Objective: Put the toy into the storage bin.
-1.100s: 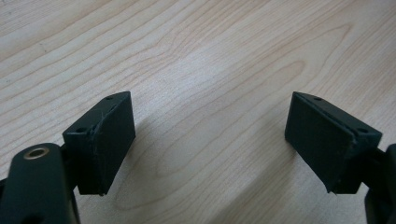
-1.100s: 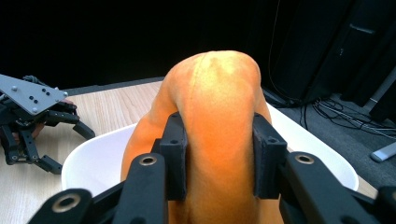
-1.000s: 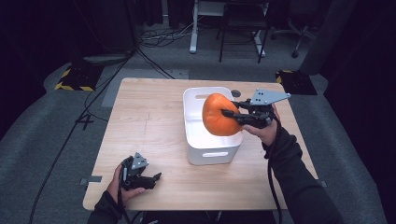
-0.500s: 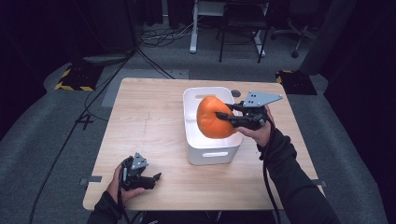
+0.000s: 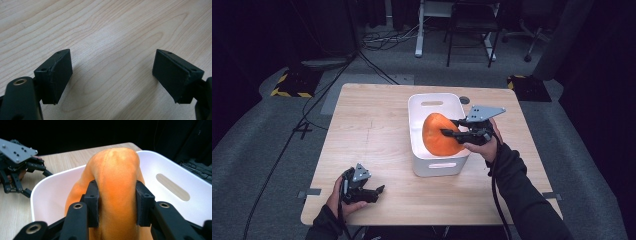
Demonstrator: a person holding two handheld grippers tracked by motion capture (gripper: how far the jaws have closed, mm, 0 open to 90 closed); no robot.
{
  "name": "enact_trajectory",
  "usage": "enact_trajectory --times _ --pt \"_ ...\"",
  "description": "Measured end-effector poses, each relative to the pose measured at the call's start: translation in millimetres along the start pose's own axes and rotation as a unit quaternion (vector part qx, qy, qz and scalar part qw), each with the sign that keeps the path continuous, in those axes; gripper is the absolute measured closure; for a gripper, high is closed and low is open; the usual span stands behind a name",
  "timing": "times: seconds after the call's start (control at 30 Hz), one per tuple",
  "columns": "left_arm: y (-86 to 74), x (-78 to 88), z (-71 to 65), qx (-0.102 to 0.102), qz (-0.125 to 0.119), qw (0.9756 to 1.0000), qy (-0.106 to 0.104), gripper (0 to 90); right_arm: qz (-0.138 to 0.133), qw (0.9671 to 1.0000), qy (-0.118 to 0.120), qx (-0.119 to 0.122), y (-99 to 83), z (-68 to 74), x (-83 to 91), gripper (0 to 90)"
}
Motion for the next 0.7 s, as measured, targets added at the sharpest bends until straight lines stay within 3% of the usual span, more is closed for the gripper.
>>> enact_trajectory --times 0.47,0.7 --pt "0.1 -0.1 -0.3 0.002 -0.001 1.0 0.0 16.8 0.049 0.9987 0.016 0.006 -13.9 4.5 -9.3 60.4" --pt "0.0 -0.1 -0.2 0.002 -0.001 1.0 0.0 16.8 0.083 0.9961 0.029 0.006 -17.6 6.1 -12.7 58.9"
Point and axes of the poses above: each handheld gripper's, and its own axes: x roughly backward along the jaws, y roughly out of its top, z roughly to its left, the point moved 3 cm from there along -x, roughly forward along the jaws, and after that the axes turned 4 degrees about z, right-handed, at the moved point
